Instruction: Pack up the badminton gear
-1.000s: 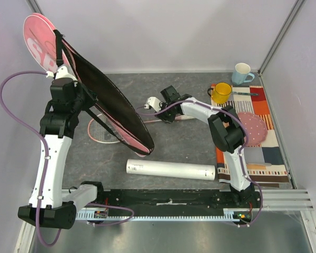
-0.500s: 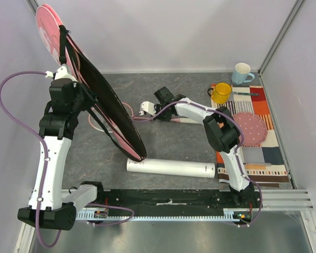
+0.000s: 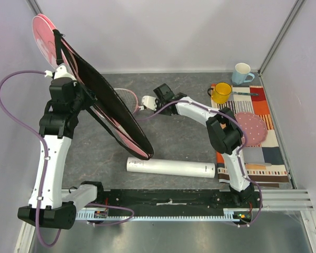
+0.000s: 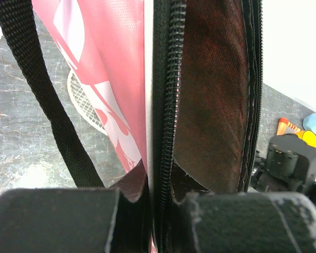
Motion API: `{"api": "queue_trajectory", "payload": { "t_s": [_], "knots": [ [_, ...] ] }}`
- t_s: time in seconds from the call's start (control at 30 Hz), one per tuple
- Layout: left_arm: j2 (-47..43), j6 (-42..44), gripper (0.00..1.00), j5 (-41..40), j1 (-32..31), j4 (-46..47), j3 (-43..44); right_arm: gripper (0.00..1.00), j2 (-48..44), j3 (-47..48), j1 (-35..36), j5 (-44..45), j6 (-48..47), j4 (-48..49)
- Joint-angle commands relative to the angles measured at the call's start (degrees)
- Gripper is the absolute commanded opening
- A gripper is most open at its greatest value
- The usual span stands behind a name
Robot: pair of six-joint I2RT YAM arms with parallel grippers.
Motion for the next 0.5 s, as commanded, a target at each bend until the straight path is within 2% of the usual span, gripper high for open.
{"api": "queue_trajectory", "payload": {
  "t_s": [0.0,0.23,0.47],
  "knots": [
    [0.9,-0.1,0.02,-0.2,-0.1,7.1,4.6,0.0,-9.5,-0.2,0.0,4.8,3.7,3.5],
    [4.0,-0.5,0.02,-0.4,-0.1,7.2,8.9,0.0,-16.2,-5.5,-1.2,12.4,8.6,3.6],
    [5.9,-0.1,0.02,-1.7,-0.1,6.9,13.2,0.0,-22.7,-9.1,-4.9,7.5,22.2,2.9]
  ]
}}
